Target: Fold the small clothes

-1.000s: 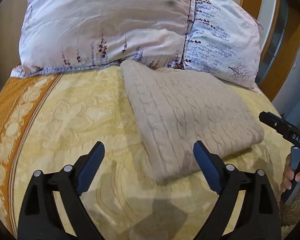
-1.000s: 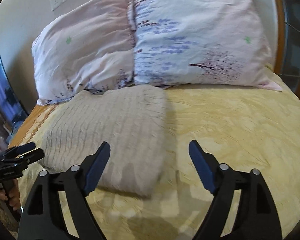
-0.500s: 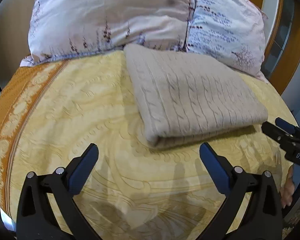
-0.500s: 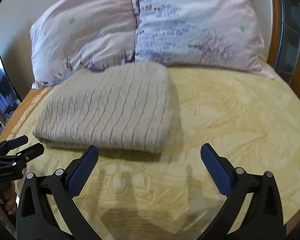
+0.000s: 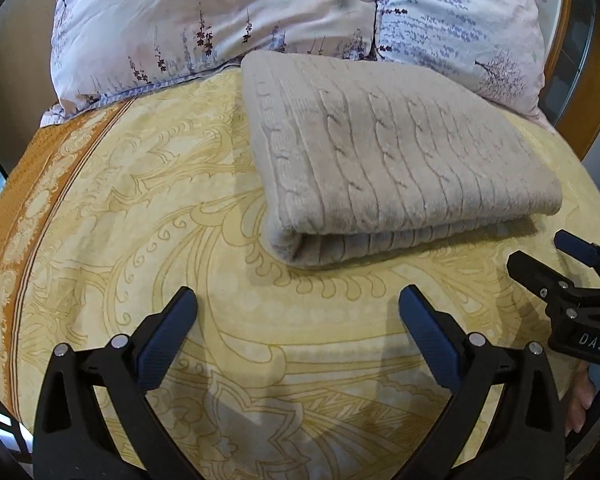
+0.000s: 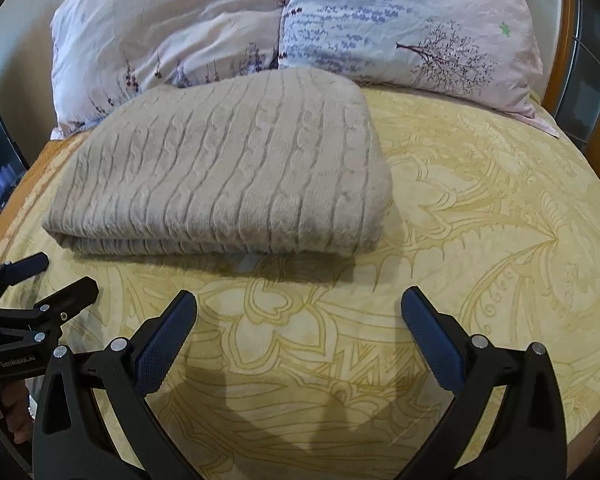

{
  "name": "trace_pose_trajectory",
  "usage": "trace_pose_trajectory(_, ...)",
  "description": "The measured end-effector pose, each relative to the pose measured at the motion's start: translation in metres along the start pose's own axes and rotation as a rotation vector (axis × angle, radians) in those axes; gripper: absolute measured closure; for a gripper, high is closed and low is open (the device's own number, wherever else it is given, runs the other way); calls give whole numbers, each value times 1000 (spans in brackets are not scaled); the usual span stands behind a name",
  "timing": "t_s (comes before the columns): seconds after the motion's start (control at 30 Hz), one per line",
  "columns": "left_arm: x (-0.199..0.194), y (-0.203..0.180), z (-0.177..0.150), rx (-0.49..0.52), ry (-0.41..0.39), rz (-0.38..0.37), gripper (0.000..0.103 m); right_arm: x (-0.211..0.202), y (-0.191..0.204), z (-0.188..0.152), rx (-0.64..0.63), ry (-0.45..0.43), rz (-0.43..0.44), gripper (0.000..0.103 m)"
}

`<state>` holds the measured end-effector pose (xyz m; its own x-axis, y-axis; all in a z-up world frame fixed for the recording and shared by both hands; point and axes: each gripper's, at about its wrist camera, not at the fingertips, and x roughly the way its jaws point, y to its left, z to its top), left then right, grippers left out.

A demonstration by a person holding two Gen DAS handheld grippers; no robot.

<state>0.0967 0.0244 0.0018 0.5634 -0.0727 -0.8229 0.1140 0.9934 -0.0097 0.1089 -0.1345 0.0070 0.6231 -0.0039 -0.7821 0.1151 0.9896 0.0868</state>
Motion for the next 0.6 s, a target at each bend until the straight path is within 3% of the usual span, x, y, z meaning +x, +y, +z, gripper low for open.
trace_pose_trajectory(0.17, 4, -1, -2, 5, -2, 14, 2, 2, 7, -4, -36, -2, -42, 1)
trace_pose_trajectory(0.6, 5, -1, -2, 1, -7, 19, 2, 1, 6, -6, -35, -18, -43, 1)
